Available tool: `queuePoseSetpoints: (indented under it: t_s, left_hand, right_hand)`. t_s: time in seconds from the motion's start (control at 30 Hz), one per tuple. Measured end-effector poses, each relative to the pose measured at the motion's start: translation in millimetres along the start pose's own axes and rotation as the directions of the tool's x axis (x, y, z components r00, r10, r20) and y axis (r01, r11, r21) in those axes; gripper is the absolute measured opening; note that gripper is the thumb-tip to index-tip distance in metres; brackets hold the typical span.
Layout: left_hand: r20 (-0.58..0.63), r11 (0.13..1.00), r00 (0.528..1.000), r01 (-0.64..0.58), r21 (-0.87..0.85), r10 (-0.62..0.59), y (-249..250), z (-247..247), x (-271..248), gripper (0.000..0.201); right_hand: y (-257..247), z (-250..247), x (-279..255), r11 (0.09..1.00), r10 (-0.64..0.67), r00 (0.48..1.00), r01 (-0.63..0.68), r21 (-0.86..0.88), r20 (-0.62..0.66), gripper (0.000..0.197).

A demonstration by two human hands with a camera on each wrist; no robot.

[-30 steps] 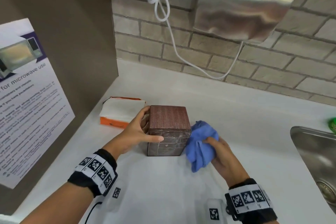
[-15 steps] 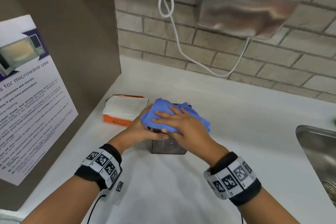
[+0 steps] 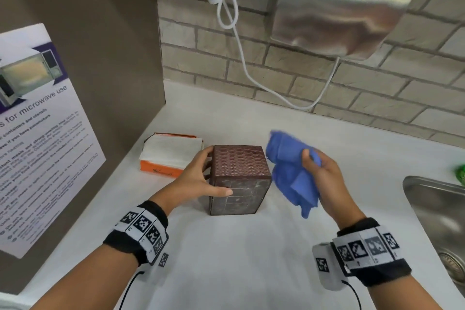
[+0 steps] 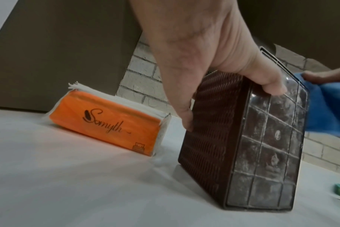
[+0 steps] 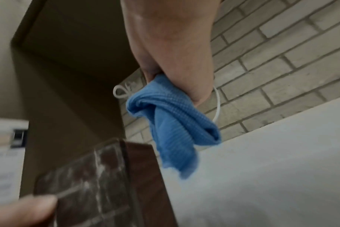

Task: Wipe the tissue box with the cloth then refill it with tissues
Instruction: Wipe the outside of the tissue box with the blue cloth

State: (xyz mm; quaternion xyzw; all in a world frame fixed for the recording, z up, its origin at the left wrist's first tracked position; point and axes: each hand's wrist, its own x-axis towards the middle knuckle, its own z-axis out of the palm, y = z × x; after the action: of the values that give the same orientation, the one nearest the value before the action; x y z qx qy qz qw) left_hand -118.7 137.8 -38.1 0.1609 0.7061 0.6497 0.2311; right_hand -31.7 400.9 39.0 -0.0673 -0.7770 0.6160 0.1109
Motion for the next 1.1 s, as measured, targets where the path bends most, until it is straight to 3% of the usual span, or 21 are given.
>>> queuePoseSetpoints:
  t_s: [0.07, 0.1, 0.17, 0.23, 0.27, 0.33, 0.43, 0.5, 0.57, 0.63, 0.73, 0.8, 0.87, 0.93, 1.0, 1.1]
  left_hand:
    - [0.008, 1.0, 1.0, 0.003, 0.0, -0.003, -0.7, 0.1, -0.6, 0.1]
    - [0.008, 1.0, 1.0, 0.001, 0.001, -0.001, -0.8, 1.0, -0.1, 0.099]
    - [0.007, 1.0, 1.0, -0.009, 0.001, 0.009, 1.0, 3.7, -0.2, 0.099]
    - [-0.005, 1.0, 1.0, -0.014, -0.011, 0.014, -0.9, 2.0, 0.6, 0.101]
    - [-0.006, 1.0, 1.0, -0.013, -0.008, 0.013, -0.9, -0.5, -0.5, 0.105]
    - [0.0, 1.0, 1.0, -0.025, 0.01, 0.025, -0.8, -6.6, -3.2, 0.113]
    - [-0.007, 0.997, 0.999, -0.04, 0.067, 0.04, -1.1, -8.1, -0.5, 0.111]
    - [-0.014, 0.992, 0.998, -0.055, 0.116, 0.057, -0.9, -2.1, 2.5, 0.11]
    - [-0.016, 0.986, 0.997, -0.075, 0.148, 0.078, -0.9, 3.3, 5.9, 0.097]
    - [-0.008, 0.981, 0.995, -0.102, 0.162, 0.104, 0.0, 6.9, 6.0, 0.08]
    - [-0.046, 0.987, 0.996, -0.073, 0.146, 0.081, 0.0, 10.8, 5.7, 0.098]
    - [-0.049, 0.989, 0.996, -0.068, 0.131, 0.075, 0.0, 12.1, 6.0, 0.106]
    - [-0.032, 0.985, 0.996, -0.079, 0.154, 0.085, 1.3, 9.4, 5.3, 0.099]
    - [-0.008, 0.976, 0.993, -0.117, 0.183, 0.121, 4.4, 6.6, 2.1, 0.08]
    - [0.007, 0.973, 0.993, -0.117, 0.199, 0.118, 7.4, 8.2, -1.6, 0.069]
    - [-0.005, 0.973, 0.992, -0.122, 0.197, 0.125, 3.7, 12.1, 1.5, 0.057]
  right_hand:
    - [-13.1, 2.9, 1.7, 0.994, 0.037, 0.998, -0.032, 0.105, -0.041, 0.031]
    - [-13.7, 10.0, 4.5, 0.998, 0.015, 1.0, -0.014, 0.06, -0.02, 0.03]
    - [-10.8, 34.6, 6.4, 0.97, -0.079, 0.988, 0.106, -0.218, 0.13, 0.024]
    - [4.2, 63.3, 8.1, 0.816, -0.108, 0.91, 0.311, -0.487, 0.399, 0.033]
    - [8.5, 73.7, 8.8, 0.753, -0.102, 0.888, 0.363, -0.548, 0.449, 0.038]
    - [4.8, 86.9, 9.5, 0.671, -0.121, 0.884, 0.408, -0.619, 0.452, 0.042]
    - [-4.5, 99.9, 9.6, 0.478, -0.138, 0.841, 0.519, -0.709, 0.523, 0.053]
    - [-3.3, 109.2, 7.7, 0.411, -0.124, 0.791, 0.59, -0.695, 0.599, 0.044]
    - [-3.0, 110.9, 6.6, 0.425, -0.136, 0.763, 0.622, -0.658, 0.632, 0.036]
    - [-4.6, 103.9, 11.9, 0.517, -0.162, 0.785, 0.583, -0.626, 0.598, 0.035]
    - [-3.1, 85.4, 30.2, 0.679, -0.091, 0.885, 0.391, -0.622, 0.458, 0.039]
    - [-2.4, 82.2, 36.7, 0.707, -0.035, 0.914, 0.309, -0.636, 0.405, 0.041]
    - [-4.3, 92.0, 30.4, 0.604, -0.074, 0.873, 0.424, -0.674, 0.483, 0.04]
    - [-2.2, 105.9, 16.5, 0.505, -0.167, 0.792, 0.581, -0.638, 0.588, 0.041]
    - [1.1, 109.3, 9.0, 0.508, -0.225, 0.751, 0.634, -0.583, 0.621, 0.038]
    - [3.2, 96.9, 17.8, 0.581, -0.261, 0.74, 0.633, -0.511, 0.62, 0.023]
